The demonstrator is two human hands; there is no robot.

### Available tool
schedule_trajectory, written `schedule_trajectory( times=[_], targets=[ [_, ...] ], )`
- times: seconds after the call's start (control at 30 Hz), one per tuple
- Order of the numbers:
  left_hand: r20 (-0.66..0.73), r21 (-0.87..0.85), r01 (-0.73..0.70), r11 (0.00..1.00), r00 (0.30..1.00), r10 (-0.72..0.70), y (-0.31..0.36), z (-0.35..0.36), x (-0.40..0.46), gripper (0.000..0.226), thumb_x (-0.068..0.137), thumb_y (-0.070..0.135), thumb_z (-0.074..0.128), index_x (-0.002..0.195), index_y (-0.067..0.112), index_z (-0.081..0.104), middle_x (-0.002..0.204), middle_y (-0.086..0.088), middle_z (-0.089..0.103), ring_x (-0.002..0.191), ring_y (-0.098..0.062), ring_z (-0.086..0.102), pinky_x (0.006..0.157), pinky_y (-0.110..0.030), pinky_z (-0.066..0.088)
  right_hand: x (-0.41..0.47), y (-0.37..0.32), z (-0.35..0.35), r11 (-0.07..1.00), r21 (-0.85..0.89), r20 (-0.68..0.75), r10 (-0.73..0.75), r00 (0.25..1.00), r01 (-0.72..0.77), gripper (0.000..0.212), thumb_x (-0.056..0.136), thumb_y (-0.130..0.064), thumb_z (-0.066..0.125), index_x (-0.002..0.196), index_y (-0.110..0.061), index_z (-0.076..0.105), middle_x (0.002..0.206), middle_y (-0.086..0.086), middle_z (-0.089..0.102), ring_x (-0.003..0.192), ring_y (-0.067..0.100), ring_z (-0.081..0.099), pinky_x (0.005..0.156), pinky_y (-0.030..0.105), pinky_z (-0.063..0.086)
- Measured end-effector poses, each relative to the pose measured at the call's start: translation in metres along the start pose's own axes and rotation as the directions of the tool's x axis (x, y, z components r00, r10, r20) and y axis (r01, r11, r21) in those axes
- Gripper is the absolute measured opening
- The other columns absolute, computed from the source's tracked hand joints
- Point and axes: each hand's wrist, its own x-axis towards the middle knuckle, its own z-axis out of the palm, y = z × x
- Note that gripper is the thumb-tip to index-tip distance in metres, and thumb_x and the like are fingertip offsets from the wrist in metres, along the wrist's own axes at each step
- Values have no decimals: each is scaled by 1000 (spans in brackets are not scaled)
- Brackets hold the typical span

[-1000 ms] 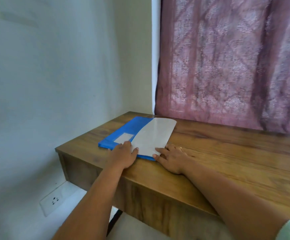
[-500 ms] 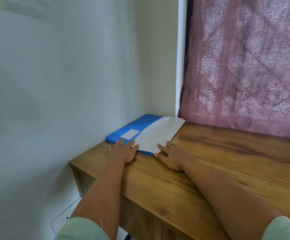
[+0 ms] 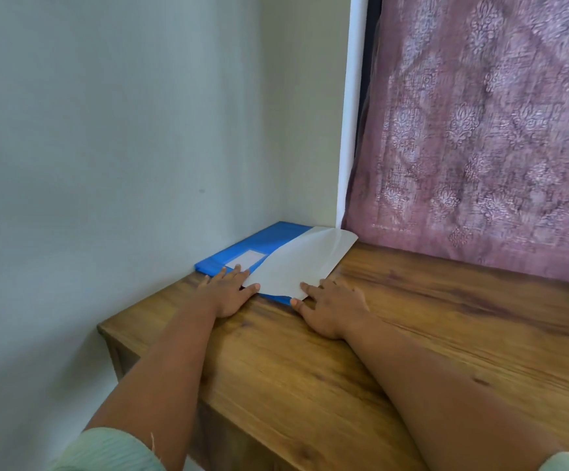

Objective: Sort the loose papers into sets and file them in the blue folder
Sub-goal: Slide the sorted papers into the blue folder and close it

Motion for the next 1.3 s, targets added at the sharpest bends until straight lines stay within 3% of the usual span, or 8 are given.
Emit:
schedule_trajectory(
  times=[0.13,0.23,0.33,0.47,0.67,0.97,1.1,1.3],
  targets=[
    [-96,-30,-24,999,995,21,0,8,0,66,100,59,23,156,29,7,164,1,4,151,-21,2,122,-47,7,0,1,0,1000,6,9,-3,1000,3,69,91,-73,17,152,-40,19,159,6,24,145,28,21,113,51,24],
    [-282,-41,-90,995,956,75,0,7,-7,62,101,54,30,156,30,15,156,-4,32,145,-24,25,115,-42,29,-4,0,-3,1000,19,-3,-3,1000,3,71,91,-74,18,153,-39,16,159,5,25,144,27,24,113,51,25],
    [-518,180,-38,983,846,127,7,5,-22,55,97,49,45,146,24,42,111,-6,65,103,-27,59,81,-43,49,-16,0,-9,991,134,-26,-17,1000,20,77,89,-77,23,154,-38,12,160,2,23,145,25,24,114,50,24],
    [-646,329,67,942,743,173,13,5,-42,47,68,30,87,104,5,69,75,-15,60,60,-31,58,49,-36,47,-58,12,-24,943,330,-117,1,993,38,58,100,-51,38,151,-24,30,156,1,30,143,20,27,116,40,24],
    [-476,59,52,997,879,-18,73,5,-104,36,99,38,47,125,13,50,119,-9,57,108,-23,52,83,-33,47,-123,65,-15,949,311,-179,100,979,-41,33,95,-39,49,127,-29,54,131,-2,50,122,19,45,104,36,40],
    [-375,-297,-379,877,890,258,259,8,-218,48,92,46,57,131,21,46,125,0,57,112,-21,57,90,-34,50,-273,150,-35,962,255,-392,197,899,-100,8,88,-32,55,94,-29,60,103,-8,63,103,19,50,85,35,47],
    [-348,-254,-399,881,887,302,334,36,-264,39,94,47,51,123,20,51,122,-2,58,116,-25,52,92,-39,48,-360,210,-30,955,186,-395,286,873,-229,20,85,-28,58,104,-29,63,110,-4,63,106,23,55,88,40,49],
    [-229,-126,-525,842,841,490,444,57,-303,40,98,43,47,127,17,51,136,-7,50,127,-28,44,97,-42,43,-497,317,-23,773,106,-392,611,688,-626,38,85,-20,59,123,-26,60,127,2,57,123,28,47,98,39,43]
  ],
)
